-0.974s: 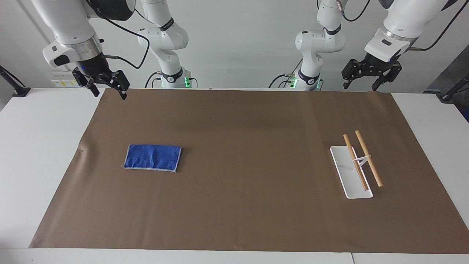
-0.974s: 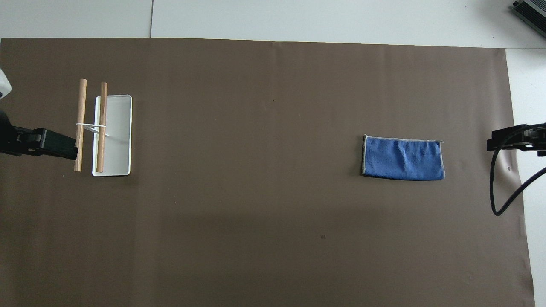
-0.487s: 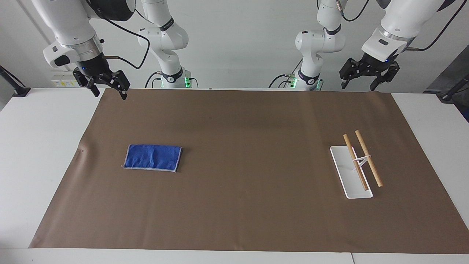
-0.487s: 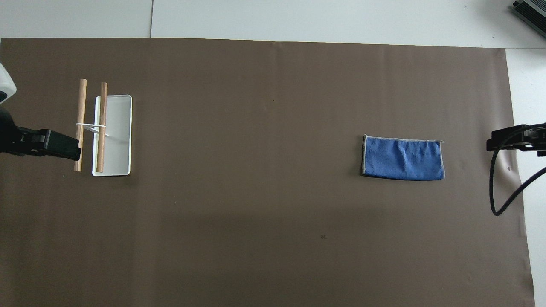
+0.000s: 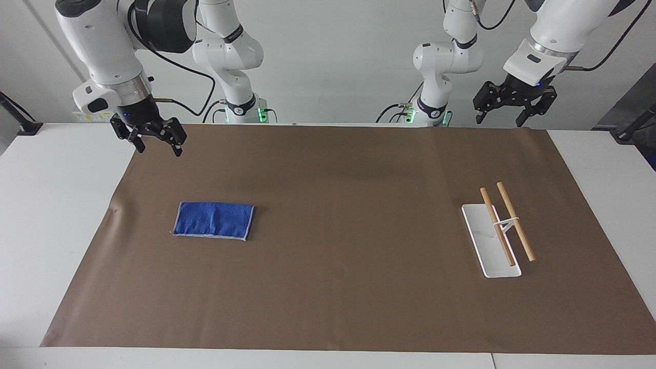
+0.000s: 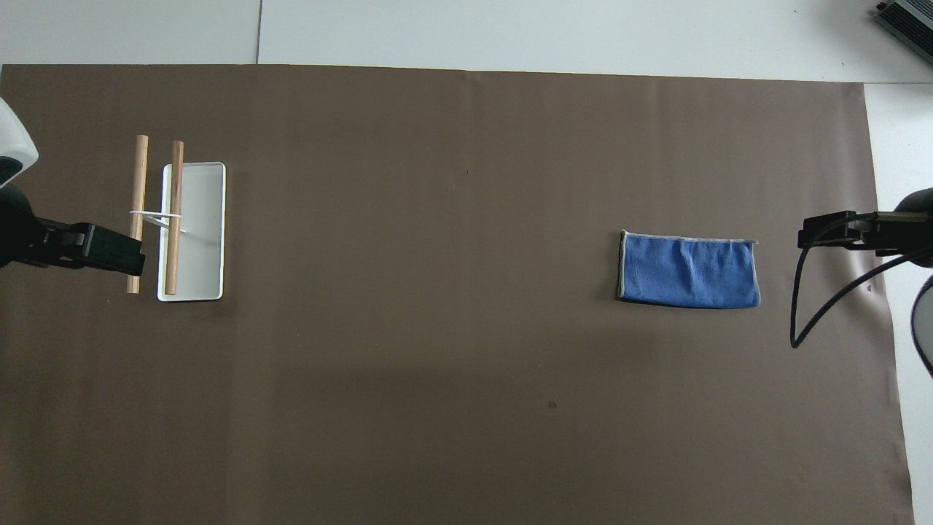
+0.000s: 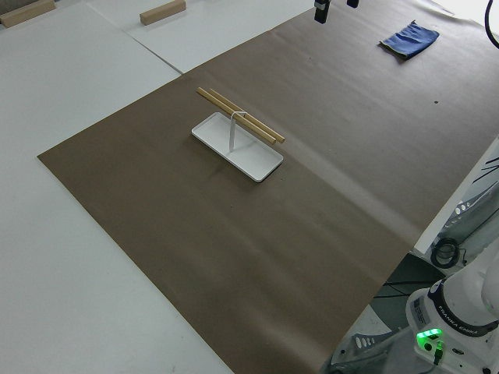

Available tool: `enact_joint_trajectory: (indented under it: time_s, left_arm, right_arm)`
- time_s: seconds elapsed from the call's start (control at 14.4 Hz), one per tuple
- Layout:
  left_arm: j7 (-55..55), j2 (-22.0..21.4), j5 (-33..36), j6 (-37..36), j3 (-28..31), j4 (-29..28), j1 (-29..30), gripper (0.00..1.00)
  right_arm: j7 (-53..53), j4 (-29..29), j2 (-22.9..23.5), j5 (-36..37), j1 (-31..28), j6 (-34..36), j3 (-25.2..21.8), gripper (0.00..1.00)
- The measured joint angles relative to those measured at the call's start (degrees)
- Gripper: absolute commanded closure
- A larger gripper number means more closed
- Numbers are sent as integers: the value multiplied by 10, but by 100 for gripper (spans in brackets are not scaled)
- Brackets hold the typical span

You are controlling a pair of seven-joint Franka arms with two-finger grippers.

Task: Right arm passes towel to left arm to hang
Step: 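Reach the right gripper down to the blue towel's edge and grasp it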

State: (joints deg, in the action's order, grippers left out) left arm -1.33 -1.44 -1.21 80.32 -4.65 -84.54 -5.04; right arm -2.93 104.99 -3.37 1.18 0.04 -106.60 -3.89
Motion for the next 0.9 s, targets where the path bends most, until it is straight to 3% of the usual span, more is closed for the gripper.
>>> enact_joint_trajectory:
  time_s: [0.28,0.9]
  left_arm:
    - [0,0,0,0,0,-2,0,0]
    - [0,-10,0,31,0,-27,0,0]
  right_arm:
    - [0,78,34,-13,12,-109,2,0]
    - [0,145,146,-38,19,-294,2,0]
